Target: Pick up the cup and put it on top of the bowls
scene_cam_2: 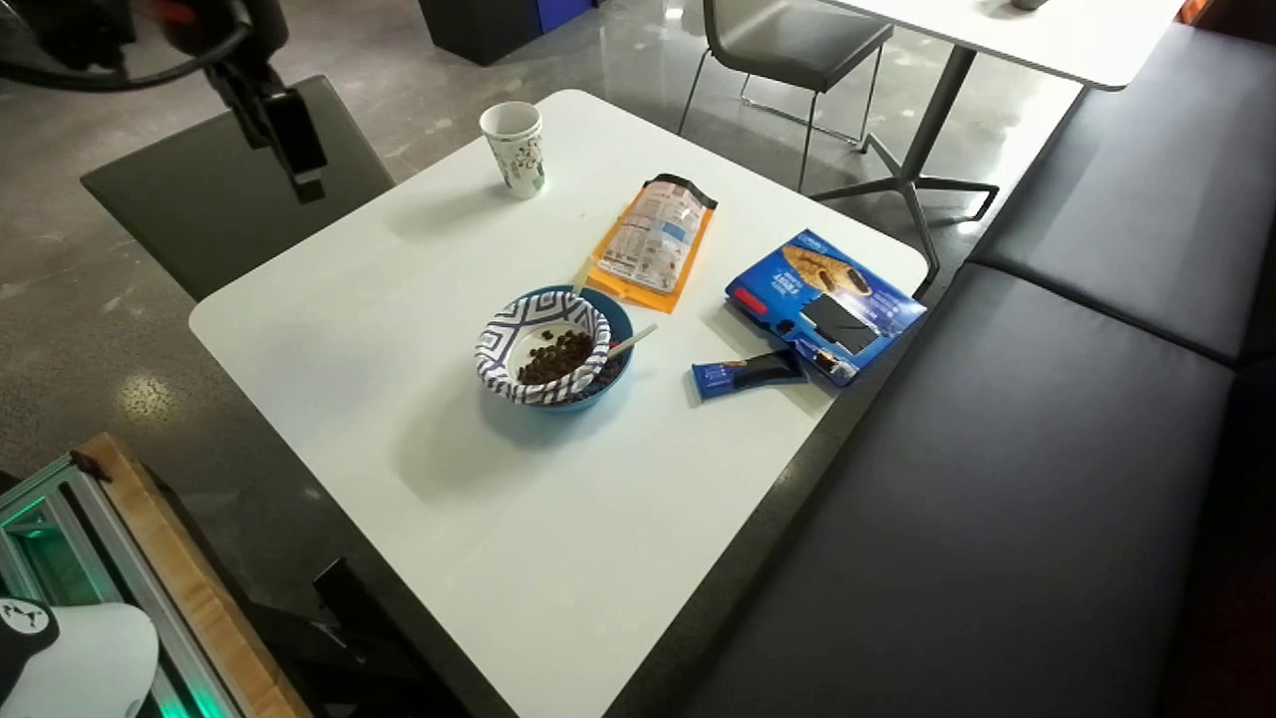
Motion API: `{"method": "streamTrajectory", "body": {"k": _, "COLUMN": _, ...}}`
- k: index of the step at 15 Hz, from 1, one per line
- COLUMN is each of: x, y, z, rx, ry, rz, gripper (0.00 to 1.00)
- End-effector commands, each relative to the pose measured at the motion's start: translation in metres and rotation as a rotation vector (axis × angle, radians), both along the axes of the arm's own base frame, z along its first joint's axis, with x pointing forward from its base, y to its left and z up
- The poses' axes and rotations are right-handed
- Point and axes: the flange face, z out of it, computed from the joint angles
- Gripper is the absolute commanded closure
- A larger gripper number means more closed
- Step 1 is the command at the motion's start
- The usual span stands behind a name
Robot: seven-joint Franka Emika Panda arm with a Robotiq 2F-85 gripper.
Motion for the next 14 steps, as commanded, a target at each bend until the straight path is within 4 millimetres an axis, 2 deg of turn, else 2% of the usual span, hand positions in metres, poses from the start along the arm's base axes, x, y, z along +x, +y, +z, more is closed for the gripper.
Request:
{"method": "streamTrajectory", "body": {"k": 1, "x": 0.064, "y": 0.025, "z": -0.014, "rx": 0.006, "ry": -0.051, "rz": 0.076, "gripper": 0.0}}
{"method": "streamTrajectory", "body": {"k": 6, "x": 0.136, "y": 0.043, "z": -0.013, "rx": 0.031, "ry": -0.09, "rz": 0.113, "gripper": 0.0}}
{"method": "streamTrajectory", "body": {"k": 8, "x": 0.162, "y": 0.048, "z": -0.022, "rx": 0.036, "ry": -0.103, "rz": 0.114, "gripper": 0.0}}
{"method": "streamTrajectory", "body": {"k": 14, "x": 0.212, "y": 0.055, "z": -0.055, "rx": 0.006, "ry": -0.148, "rz": 0.129, "gripper": 0.0}}
